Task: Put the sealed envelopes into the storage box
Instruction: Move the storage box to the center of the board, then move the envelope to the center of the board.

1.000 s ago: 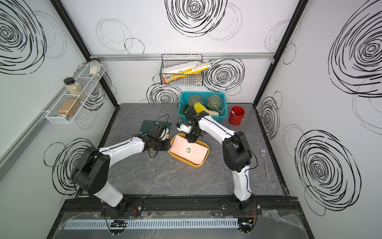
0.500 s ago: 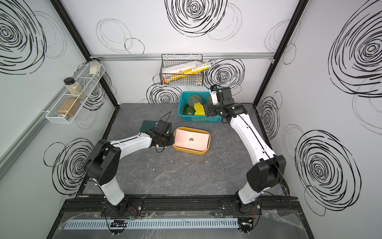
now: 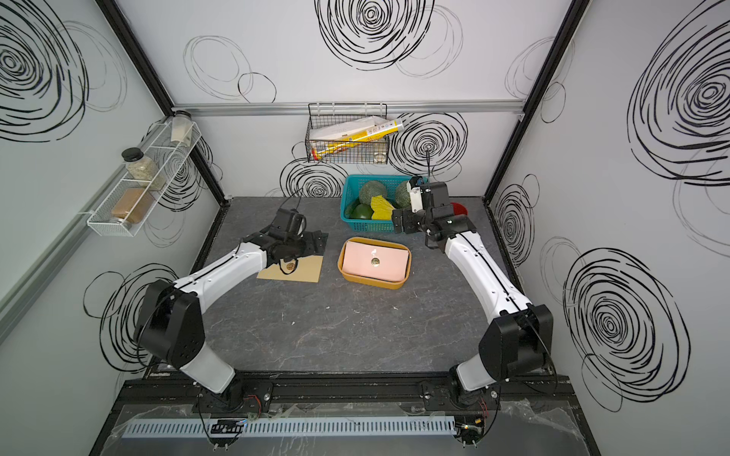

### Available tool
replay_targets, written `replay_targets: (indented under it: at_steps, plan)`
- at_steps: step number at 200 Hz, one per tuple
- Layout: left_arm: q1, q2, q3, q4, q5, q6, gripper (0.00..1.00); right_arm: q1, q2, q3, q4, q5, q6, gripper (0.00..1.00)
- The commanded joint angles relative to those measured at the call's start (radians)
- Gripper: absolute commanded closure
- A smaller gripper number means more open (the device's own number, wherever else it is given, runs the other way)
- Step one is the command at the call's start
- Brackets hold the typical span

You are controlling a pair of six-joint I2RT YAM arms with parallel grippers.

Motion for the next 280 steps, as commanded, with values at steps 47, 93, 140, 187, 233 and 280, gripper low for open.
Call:
replay_targets:
  at_steps: [47, 93, 140, 187, 233, 280]
  plan:
    - [0.05, 0.219, -0.039, -0.025, -0.092, 0.212, 0.01, 0.252, -0.162, -0.243, 0.059, -0.076, 0.215, 0.0]
    - [0.037, 0.29, -0.04, -0.014, -0.086, 0.207, 0.01, 0.451, -0.286, -0.412, 0.134, -0.089, 0.423, 0.0]
    - [-0.079, 0.29, -0.145, -0.06, -0.092, 0.11, 0.01, 0.493, -0.38, -0.582, 0.19, -0.066, 0.58, 0.0]
    - [-0.248, 0.108, -0.389, -0.082, -0.022, -0.169, 0.01, 0.488, -0.418, -0.561, 0.088, 0.057, 0.563, 0.0]
    - [-0.557, 0.027, -0.404, -0.064, 0.025, -0.516, 0.01, 0.423, -0.445, -0.613, 0.023, 0.044, 0.571, 0.0]
    - [-0.635, 0.034, -0.224, -0.106, 0.024, -0.561, 0.01, 0.331, -0.456, -0.702, -0.009, 0.022, 0.526, 0.0]
